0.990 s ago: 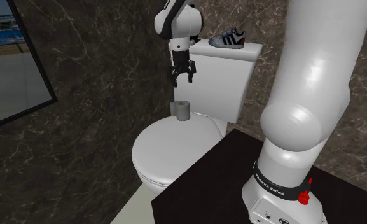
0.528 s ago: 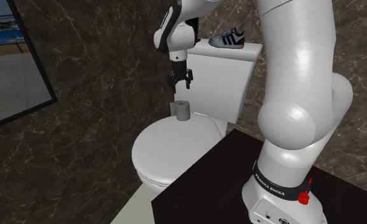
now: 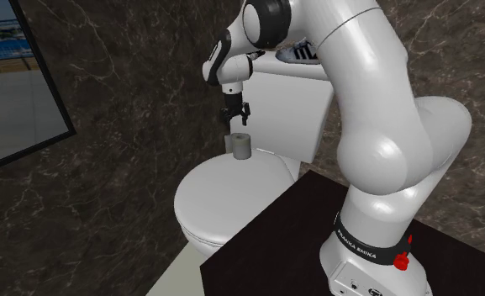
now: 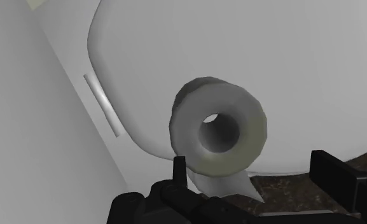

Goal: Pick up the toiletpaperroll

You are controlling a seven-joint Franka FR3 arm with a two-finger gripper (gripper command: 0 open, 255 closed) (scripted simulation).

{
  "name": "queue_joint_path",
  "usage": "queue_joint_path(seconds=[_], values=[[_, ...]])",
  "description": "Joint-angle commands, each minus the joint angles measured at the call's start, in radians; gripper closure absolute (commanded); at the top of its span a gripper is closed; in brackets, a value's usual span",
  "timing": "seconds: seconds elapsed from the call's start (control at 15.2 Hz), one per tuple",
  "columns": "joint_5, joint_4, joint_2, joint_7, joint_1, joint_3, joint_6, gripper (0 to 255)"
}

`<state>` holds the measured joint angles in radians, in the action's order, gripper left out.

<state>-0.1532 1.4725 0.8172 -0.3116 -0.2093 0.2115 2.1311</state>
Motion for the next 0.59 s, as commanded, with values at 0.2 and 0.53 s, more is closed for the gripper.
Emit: queue_joint_path(seconds=[0.2, 0.53], values=[[-0.009, -0.223, 0.179, -0.007, -0.042, -0.012, -0.046, 0], [-0.014, -0.246, 0.231, -0.007, -0.047, -0.018, -0.017, 0]])
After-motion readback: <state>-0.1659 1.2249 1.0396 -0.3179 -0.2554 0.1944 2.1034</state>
